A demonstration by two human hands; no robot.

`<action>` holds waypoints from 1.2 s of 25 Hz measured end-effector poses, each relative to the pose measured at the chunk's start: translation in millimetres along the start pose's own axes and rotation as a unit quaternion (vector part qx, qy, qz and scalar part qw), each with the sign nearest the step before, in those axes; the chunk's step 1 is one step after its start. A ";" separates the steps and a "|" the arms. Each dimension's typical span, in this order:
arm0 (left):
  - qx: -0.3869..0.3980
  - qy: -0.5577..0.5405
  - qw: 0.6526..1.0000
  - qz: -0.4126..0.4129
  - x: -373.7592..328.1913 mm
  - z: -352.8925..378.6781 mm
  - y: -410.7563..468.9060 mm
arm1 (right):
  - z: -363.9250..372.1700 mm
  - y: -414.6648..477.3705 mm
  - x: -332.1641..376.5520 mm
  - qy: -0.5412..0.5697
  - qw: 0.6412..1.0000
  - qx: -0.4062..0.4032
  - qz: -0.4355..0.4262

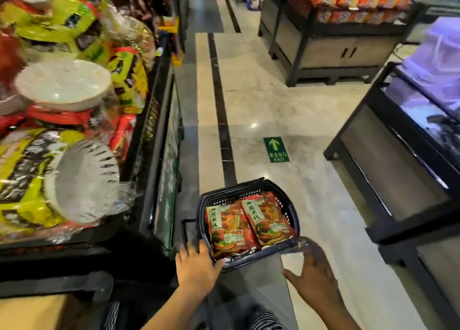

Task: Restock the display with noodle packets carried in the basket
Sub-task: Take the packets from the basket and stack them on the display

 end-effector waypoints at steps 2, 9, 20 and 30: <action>0.032 0.000 0.999 -0.001 -13.0 5.5 20.6 | -1.7 16.7 -10.1 -0.008 1.000 0.015 0.026; 0.069 -0.017 0.996 -0.047 -55.1 14.6 114.9 | -19.1 122.7 -8.9 -0.038 0.995 0.082 0.044; 0.131 -0.090 0.973 -0.170 -58.4 93.3 264.3 | 38.7 356.2 40.8 -0.055 0.979 0.196 -0.001; 0.129 -0.225 0.919 -0.298 -0.8 209.9 346.7 | 166.6 449.4 53.5 0.030 0.970 0.236 0.049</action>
Point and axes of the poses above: each hand's wrist, its own y-axis towards the middle knuckle, its own z-axis out of the palm, x = y × z, the point moved 9 cm from there along y, towards the middle knuckle, and after that the axes turned 7 degrees about z, right-handed, at the moved point
